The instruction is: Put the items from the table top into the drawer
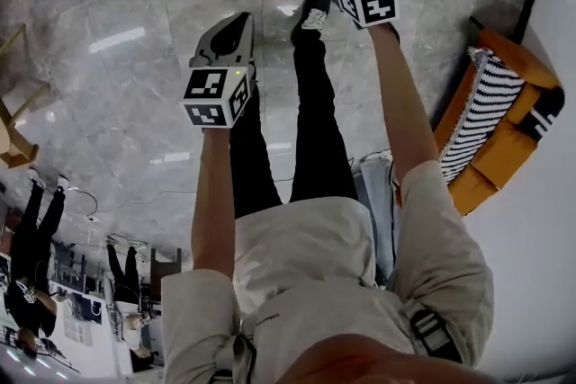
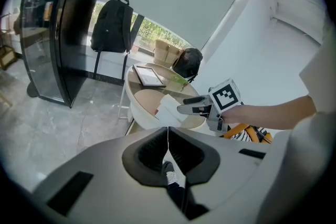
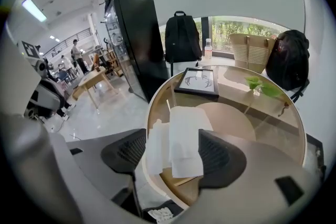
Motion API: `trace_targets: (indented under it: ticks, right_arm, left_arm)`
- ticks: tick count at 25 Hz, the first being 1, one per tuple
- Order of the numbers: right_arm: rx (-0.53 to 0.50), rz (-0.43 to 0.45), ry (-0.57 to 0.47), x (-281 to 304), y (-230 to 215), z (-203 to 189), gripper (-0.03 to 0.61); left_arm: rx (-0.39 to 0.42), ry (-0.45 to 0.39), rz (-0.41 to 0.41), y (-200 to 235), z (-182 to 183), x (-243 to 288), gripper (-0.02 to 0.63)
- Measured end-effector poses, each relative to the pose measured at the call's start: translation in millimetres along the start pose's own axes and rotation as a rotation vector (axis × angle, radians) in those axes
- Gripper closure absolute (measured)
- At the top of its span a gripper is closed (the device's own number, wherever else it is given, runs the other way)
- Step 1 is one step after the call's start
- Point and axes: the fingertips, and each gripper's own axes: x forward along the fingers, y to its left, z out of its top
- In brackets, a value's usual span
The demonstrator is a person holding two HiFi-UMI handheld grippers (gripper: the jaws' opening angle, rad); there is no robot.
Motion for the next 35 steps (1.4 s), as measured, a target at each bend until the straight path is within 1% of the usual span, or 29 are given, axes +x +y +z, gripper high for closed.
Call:
trace_targets:
  ticks: [1, 4, 8, 11, 15, 16, 17, 18, 23, 25, 28, 30, 33, 35]
  right_arm:
    - [-0.025, -0.016, 0.022, 5, 0, -4, 0.270]
    - [-0.126, -0.056, 0.108, 22, 0, -18, 0.235]
    - [-0.178, -0.116, 0.189, 42, -13, -34, 0.229]
    - [-0.167, -0.176, 0.214, 52, -28, -40, 0.230]
    - [-0.090, -0.181, 0.217, 57, -35, -47, 0.232]
    - [-0.080, -0.184, 0.212, 56, -36, -47, 0.243]
    - [-0.074, -0.190, 0.206, 55, -38, -46, 0.299]
    - [-0.070, -0.198, 0.199, 52, -40, -45, 0.321]
    - [-0.069, -0.245, 0.194, 47, -35, -44, 0.370]
    - [-0.068, -0.241, 0.182, 49, -29, -41, 0.376]
    - [-0.058, -0.213, 0.163, 46, -12, -37, 0.379]
    - [-0.064, -0.168, 0.166, 49, 12, -36, 0.379]
    - [-0.122, -0.104, 0.182, 56, 58, -36, 0.379]
    - [-0.137, -0.034, 0.176, 62, 89, -33, 0.379]
  left_arm:
    - [0.002, 0.005, 0.005, 4, -2, -2, 0.592]
    - [-0.007, 0.018, 0.024, 17, -9, -6, 0.592]
    - [-0.007, 0.024, 0.028, 26, -14, -7, 0.592]
    - [-0.017, 0.019, 0.031, 34, -18, -9, 0.592]
    - [-0.050, 0.018, 0.045, 42, -28, -12, 0.592]
    - [-0.055, 0.016, 0.047, 42, -30, -13, 0.592]
    - [-0.059, 0.014, 0.049, 42, -32, -14, 0.592]
    - [-0.062, 0.011, 0.051, 42, -33, -15, 0.592]
    - [-0.110, -0.008, 0.076, 65, -40, -23, 0.592]
    - [-0.125, -0.012, 0.083, 71, -42, -26, 0.592]
    - [-0.118, -0.004, 0.078, 71, -46, -27, 0.592]
    - [-0.113, 0.000, 0.082, 74, -47, -29, 0.592]
    - [-0.122, -0.002, 0.093, 79, -49, -34, 0.592]
    - [-0.127, -0.007, 0.100, 83, -50, -35, 0.592]
